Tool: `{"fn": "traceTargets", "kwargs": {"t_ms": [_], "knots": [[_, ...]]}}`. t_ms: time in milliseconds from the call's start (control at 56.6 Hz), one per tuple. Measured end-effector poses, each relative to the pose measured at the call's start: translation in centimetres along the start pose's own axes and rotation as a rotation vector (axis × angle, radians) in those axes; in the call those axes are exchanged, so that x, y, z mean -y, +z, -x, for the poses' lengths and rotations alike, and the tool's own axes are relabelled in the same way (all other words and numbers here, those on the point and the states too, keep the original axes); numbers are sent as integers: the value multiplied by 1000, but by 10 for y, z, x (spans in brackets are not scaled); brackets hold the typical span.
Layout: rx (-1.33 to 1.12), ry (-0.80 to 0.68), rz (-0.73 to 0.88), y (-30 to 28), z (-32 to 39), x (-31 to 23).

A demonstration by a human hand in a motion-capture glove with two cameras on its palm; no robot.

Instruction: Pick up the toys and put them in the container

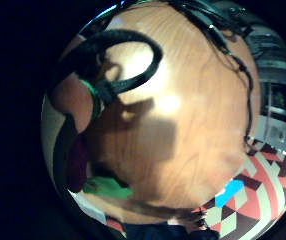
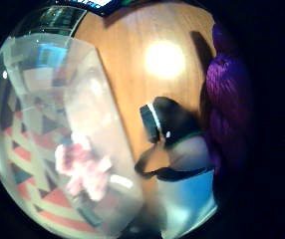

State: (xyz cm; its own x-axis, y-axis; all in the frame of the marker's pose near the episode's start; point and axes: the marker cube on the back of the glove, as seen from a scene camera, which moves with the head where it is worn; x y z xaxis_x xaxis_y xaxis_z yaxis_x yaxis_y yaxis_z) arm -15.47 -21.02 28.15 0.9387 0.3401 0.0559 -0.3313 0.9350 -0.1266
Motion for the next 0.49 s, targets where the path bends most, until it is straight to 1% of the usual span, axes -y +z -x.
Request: {"fn": "traceTargets", "kwargs": {"t_ms": [53, 124, 194, 318, 371, 495], "knots": [[-46, -25, -60, 0, 3, 2], [-57, -54, -94, 1, 5, 5], [-20, -79, -114, 2, 5, 8], [89, -80, -134, 1, -4, 12], [101, -86, -139, -1, -10, 10], [96, -105, -150, -28, -20, -2]]}}
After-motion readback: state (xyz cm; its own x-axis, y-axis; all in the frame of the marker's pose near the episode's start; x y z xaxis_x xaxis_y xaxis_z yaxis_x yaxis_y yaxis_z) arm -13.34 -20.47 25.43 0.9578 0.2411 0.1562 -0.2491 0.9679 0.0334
